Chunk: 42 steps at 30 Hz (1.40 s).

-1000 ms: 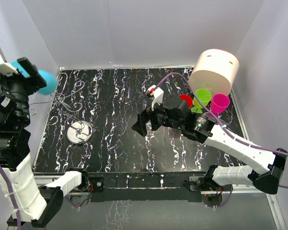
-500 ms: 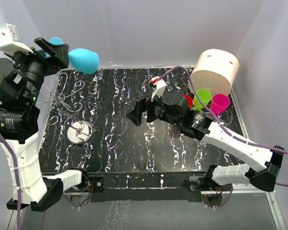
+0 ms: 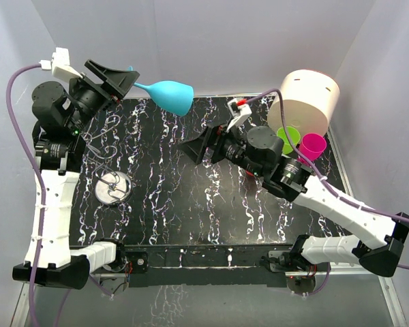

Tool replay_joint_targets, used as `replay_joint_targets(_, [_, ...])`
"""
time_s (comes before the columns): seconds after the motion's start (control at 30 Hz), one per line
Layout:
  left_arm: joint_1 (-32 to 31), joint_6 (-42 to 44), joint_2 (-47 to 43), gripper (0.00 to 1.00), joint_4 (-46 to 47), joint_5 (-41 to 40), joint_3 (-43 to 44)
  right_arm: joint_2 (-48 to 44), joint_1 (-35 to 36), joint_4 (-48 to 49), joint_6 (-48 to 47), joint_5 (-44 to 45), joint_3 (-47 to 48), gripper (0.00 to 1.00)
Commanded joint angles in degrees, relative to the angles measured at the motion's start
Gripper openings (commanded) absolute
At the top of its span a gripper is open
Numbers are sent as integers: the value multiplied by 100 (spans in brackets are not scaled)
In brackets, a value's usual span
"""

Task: Take the wine glass off the wine glass rack

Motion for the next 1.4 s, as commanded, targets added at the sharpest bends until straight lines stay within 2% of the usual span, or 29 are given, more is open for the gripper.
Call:
replay_joint_targets(0.0, [-28, -909, -418, 47, 930, 601, -265, -375, -149, 1048, 468, 131, 139, 98])
replay_joint_targets(0.3, [-29, -1457, -738, 47, 1185, 1050, -821, -534, -651, 1730, 769, 92, -77, 98])
replay_joint_targets(0.47, [-28, -2163, -820, 47, 1980, 1661, -1401, -435, -884, 2172, 1117, -363, -52, 95])
replay_joint_targets(0.57, [-28, -2565, -833, 46, 2434, 1844, -1758, -359, -954, 2696, 1574, -908, -145, 81])
replay_joint_targets(0.67, [-28, -2633, -825, 45, 2512, 1893, -1907, -334, -970, 3178, 2052, -1325, -282, 71])
replay_joint_targets(0.87, [-29, -2678, -829, 45, 2638, 1910, -2139, -264, -974, 3535, 2823, -1608, -566, 51])
replay_joint_targets(0.93, [-29, -2724, -832, 47, 2738, 1971, -2230, -281, -986, 3550, 2966, -1576, -669, 41])
replay_joint_targets(1.0, [-29, -2739, -853, 51, 2753, 2005, -2293, -313, -982, 3516, 3093, -1456, -802, 28])
replay_joint_targets(1.1, [-28, -2723, -914, 62, 2706, 1997, -2356, -402, -985, 3472, 3318, -1189, -974, 1])
replay_joint_targets(1.23, [-28, -2500, -948, 97, 2490, 2002, -2327, -547, -998, 3102, 3164, -830, -1019, 0])
replay_joint_targets(1.37, [-28, -1863, -977, 99, 1758, 1828, -2054, -890, -1019, 2096, 2471, -222, -1022, 0])
